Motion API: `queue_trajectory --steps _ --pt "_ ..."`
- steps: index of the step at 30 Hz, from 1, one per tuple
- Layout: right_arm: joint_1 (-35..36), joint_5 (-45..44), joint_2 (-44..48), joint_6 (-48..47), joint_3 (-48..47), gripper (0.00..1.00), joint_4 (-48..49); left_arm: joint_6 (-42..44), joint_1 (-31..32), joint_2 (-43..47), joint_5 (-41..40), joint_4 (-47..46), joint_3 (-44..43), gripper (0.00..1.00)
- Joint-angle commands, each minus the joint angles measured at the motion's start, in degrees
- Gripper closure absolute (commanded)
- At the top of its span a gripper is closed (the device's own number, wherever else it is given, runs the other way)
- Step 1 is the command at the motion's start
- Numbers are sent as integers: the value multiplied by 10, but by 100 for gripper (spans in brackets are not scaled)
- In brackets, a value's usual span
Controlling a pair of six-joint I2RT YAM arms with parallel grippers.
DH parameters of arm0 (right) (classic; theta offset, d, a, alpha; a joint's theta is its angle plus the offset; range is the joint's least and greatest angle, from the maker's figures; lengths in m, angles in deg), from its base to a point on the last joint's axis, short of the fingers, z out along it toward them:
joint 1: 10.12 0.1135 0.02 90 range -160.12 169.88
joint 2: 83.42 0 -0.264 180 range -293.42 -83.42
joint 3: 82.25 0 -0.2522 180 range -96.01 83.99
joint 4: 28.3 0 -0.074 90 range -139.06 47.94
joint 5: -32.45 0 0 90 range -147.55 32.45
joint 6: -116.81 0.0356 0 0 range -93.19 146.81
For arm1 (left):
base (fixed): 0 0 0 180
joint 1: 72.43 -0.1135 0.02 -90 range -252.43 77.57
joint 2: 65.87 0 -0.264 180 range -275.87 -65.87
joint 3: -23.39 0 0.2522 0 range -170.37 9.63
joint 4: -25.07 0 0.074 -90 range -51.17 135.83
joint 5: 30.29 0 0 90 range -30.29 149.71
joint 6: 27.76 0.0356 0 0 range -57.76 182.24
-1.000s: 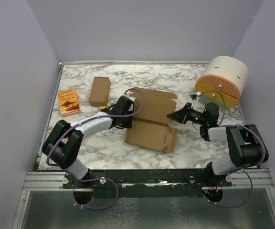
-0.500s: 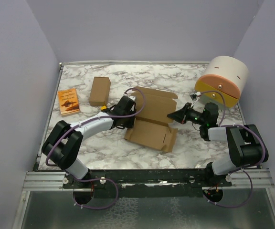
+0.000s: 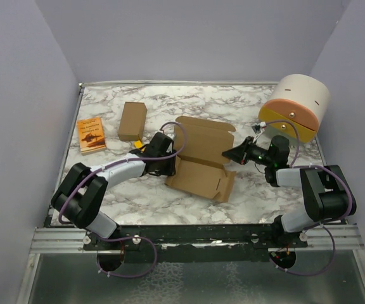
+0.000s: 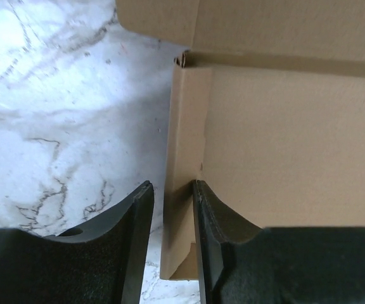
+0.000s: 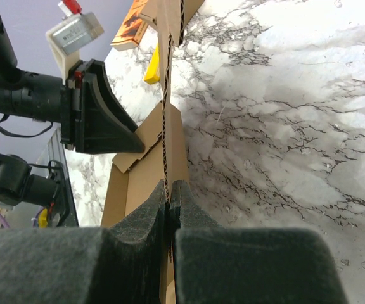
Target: Fold the paper box
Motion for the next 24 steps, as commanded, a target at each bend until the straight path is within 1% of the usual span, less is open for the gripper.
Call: queue_trajectory --steps 1,2,5,7,11,15,16,18,20,22,24 --pt "1 -15 5 -7 -12 99 10 -4 -5 -7 36 -9 20 69" --pt "1 -14 6 -7 -12 99 11 -3 -6 -9 34 -9 21 70" --pt "0 -12 4 -6 -12 99 12 8 -11 -11 24 -1 18 83" --pt "1 -11 3 -6 -11 99 13 17 -10 -17 12 11 9 100" --pt "2 -7 3 -5 -12 99 17 26 -6 -31 -31 34 -11 100" --pt "6 -4 4 -4 -12 99 22 35 18 -50 -82 55 -39 100" --pt "6 -4 4 -4 -12 99 22 36 27 -56 -101 65 -50 100" --pt "7 -4 4 -4 -12 99 22 38 45 -72 -163 95 -76 100" --pt "7 -4 3 -4 -12 99 22 38 63 -94 -201 130 -102 100" --pt "7 -3 3 -4 -12 99 22 38 66 -98 -211 144 -110 100" --pt "8 -3 2 -4 -13 99 22 37 66 -93 -200 132 -101 100"
